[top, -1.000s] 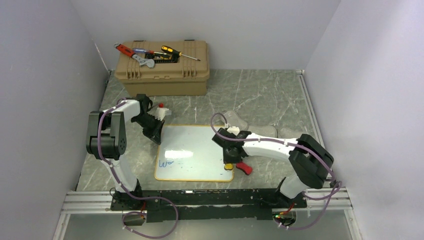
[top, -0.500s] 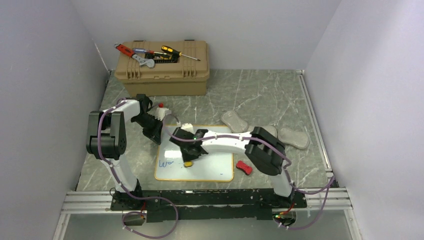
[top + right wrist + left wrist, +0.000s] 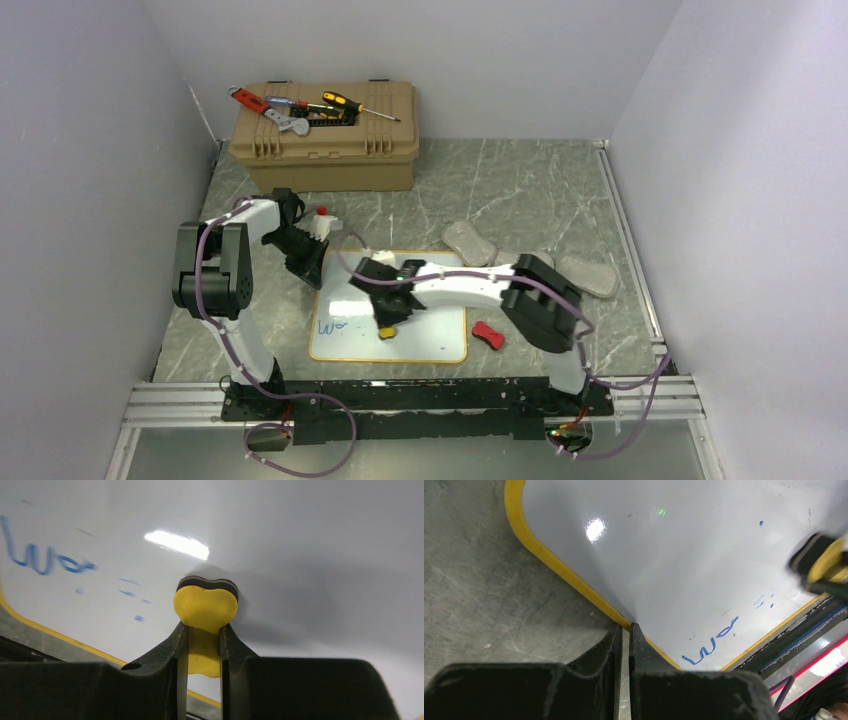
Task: Erase the whiteboard
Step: Erase the whiteboard at the center of the board.
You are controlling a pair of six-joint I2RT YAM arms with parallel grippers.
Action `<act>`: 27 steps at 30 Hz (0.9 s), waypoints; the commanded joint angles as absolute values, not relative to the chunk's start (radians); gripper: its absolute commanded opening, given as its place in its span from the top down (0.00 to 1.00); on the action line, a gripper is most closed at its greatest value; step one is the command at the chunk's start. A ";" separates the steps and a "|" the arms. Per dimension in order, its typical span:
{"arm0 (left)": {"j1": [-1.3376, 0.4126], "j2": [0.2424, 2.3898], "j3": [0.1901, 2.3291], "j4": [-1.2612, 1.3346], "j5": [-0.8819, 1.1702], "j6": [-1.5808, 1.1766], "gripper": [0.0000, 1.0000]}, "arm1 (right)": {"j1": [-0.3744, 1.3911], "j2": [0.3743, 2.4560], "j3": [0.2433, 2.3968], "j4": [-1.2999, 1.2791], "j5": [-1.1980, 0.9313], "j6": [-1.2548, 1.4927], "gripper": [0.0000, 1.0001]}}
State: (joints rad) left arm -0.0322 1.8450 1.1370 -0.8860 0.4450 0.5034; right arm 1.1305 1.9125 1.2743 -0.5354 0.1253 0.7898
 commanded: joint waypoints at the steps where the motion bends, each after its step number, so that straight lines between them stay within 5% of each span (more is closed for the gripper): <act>1: -0.044 1.910 1.094 -0.806 0.396 0.555 1.00 | 1.209 2.139 1.524 -0.653 0.094 0.707 1.00; 8: -0.044 1.910 1.105 -0.817 0.399 0.556 1.00 | 1.275 2.364 1.892 -0.785 0.054 0.624 1.00; 20: -0.043 1.916 1.103 -0.812 0.404 0.561 1.00 | 1.145 2.088 1.337 -0.694 0.164 0.705 1.00; 27: -0.043 1.916 1.121 -0.826 0.406 0.556 1.00 | 1.248 2.322 1.751 -0.791 0.112 0.643 1.00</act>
